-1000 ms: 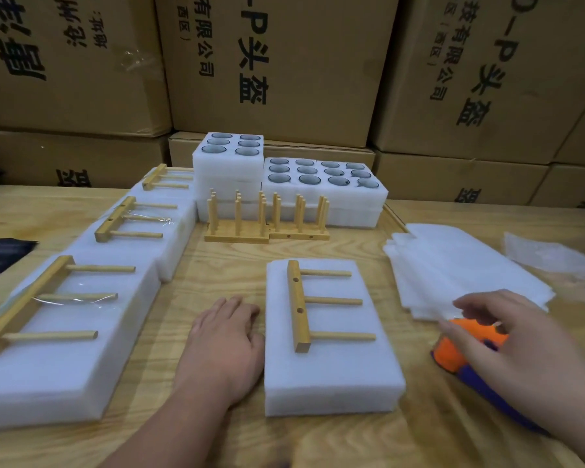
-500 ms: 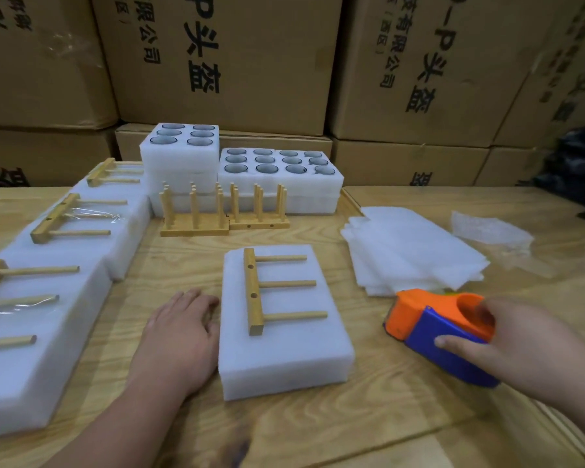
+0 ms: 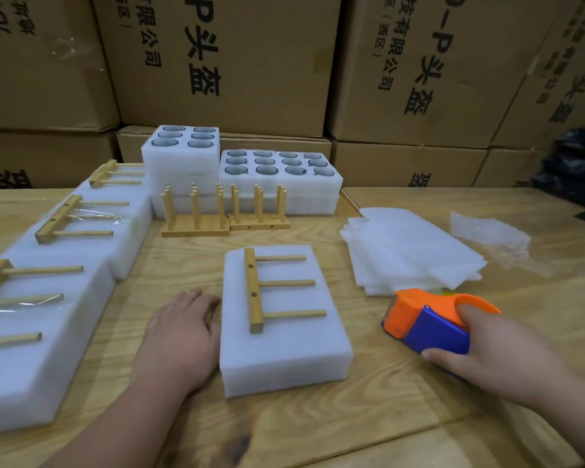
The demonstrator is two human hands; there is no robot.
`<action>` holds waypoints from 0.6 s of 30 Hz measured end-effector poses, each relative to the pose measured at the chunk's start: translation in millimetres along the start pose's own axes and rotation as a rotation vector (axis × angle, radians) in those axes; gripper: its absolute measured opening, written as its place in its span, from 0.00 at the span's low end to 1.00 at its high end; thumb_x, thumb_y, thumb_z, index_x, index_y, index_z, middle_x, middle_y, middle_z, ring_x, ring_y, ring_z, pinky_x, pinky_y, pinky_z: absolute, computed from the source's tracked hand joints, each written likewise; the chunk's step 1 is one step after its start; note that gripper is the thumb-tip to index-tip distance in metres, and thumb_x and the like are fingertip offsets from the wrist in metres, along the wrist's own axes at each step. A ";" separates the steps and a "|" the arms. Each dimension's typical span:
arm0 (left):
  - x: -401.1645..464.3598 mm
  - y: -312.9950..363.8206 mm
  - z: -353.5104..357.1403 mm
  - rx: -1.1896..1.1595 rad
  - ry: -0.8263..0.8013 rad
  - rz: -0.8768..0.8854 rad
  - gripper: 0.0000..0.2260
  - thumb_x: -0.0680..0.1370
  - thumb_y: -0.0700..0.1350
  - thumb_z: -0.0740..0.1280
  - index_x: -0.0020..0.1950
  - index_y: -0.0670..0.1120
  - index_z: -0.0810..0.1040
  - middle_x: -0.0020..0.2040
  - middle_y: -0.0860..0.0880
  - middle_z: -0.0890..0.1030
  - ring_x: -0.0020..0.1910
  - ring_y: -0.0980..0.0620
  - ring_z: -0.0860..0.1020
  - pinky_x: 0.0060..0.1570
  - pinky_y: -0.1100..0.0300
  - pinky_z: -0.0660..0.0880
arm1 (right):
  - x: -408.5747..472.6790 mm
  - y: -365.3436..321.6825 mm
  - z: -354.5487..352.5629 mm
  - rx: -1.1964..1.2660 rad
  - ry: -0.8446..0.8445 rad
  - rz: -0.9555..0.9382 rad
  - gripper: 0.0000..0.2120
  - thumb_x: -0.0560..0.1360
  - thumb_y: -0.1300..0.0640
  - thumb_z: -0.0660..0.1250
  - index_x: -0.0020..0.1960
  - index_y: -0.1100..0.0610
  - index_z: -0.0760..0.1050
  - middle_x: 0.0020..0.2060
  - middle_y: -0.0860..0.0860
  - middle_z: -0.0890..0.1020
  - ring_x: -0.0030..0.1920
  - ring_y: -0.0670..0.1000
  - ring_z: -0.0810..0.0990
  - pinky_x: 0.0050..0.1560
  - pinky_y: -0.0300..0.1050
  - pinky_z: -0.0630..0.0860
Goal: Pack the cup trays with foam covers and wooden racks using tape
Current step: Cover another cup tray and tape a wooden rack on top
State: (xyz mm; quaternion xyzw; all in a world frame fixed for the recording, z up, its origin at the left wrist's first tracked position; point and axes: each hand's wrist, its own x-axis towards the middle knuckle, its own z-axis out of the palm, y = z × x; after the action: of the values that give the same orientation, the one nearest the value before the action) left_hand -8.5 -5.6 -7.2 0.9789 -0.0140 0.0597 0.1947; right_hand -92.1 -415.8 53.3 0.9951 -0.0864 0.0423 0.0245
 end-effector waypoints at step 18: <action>-6.8 -2.2 -4.9 -0.174 -0.001 -0.048 0.21 0.81 0.56 0.60 0.74 0.57 0.73 0.79 0.55 0.64 0.80 0.54 0.57 0.78 0.54 0.51 | 12.3 10.9 28.1 0.090 0.109 0.015 0.30 0.55 0.20 0.62 0.28 0.47 0.65 0.18 0.43 0.67 0.18 0.38 0.66 0.18 0.40 0.62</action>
State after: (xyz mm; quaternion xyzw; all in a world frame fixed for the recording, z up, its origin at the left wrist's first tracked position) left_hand -15.8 -1.6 -4.4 0.9584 0.0043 0.0531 0.2804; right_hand -79.7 -430.3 26.8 0.9907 -0.0903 0.1004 -0.0161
